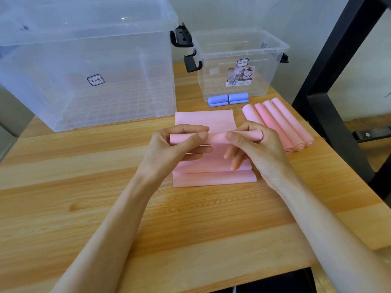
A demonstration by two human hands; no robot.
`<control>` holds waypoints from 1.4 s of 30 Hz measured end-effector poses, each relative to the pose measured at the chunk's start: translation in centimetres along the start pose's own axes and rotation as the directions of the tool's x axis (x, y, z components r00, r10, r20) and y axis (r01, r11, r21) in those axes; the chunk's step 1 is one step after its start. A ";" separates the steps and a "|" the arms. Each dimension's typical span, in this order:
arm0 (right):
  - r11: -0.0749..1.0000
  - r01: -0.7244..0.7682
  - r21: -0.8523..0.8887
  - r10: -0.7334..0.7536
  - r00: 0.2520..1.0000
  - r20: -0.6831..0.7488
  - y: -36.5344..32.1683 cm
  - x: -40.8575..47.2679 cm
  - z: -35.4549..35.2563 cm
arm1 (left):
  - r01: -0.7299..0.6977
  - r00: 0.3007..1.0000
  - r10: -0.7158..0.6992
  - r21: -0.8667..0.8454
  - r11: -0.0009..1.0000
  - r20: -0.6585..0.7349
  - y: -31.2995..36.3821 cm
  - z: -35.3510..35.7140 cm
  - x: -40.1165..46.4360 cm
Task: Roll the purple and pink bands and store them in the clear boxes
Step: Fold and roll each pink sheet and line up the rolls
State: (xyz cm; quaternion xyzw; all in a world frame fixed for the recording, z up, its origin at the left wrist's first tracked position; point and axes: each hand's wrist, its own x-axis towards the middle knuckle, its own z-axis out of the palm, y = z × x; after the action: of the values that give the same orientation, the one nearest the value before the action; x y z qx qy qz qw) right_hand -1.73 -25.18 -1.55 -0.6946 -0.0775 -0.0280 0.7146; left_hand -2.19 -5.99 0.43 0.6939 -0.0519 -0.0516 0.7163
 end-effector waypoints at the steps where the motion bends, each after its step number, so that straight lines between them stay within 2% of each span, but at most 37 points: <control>1: 1.000 -0.001 -0.004 0.001 1.000 0.000 0.0 0.0 0.0 | -0.002 1.000 0.002 0.003 1.000 0.000 0.0 0.0 0.0; 9: 1.000 0.011 -0.005 -0.010 0.998 0.065 -0.2 -0.2 -0.1 | -0.013 0.999 0.015 0.056 0.998 -0.032 0.0 -0.1 -0.1; 17: 1.000 -0.004 0.002 0.004 1.000 0.013 -0.1 -0.1 0.1 | -0.012 1.000 0.013 0.015 1.000 -0.014 -0.1 -0.1 0.1; 27: 0.999 0.005 -0.033 -0.002 0.998 0.065 -0.3 -0.2 0.0 | 0.003 0.998 -0.001 0.042 0.999 -0.066 -0.3 0.0 0.1; 35: 1.000 0.022 0.011 -0.022 1.000 -0.023 -0.1 -0.1 -0.1 | -0.035 0.995 0.029 0.064 0.997 0.096 -0.3 -0.2 -0.1; 42: 1.000 0.024 0.013 -0.024 1.000 -0.003 0.0 0.0 0.0 | -0.044 0.999 0.044 0.100 0.994 0.003 -0.4 -0.1 0.1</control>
State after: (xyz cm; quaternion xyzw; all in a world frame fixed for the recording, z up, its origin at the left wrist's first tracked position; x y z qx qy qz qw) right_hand -1.76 -25.15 -1.51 -0.6889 -0.0851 -0.0370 0.7189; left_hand -2.11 -5.92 0.01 0.7275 -0.0701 -0.0335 0.6817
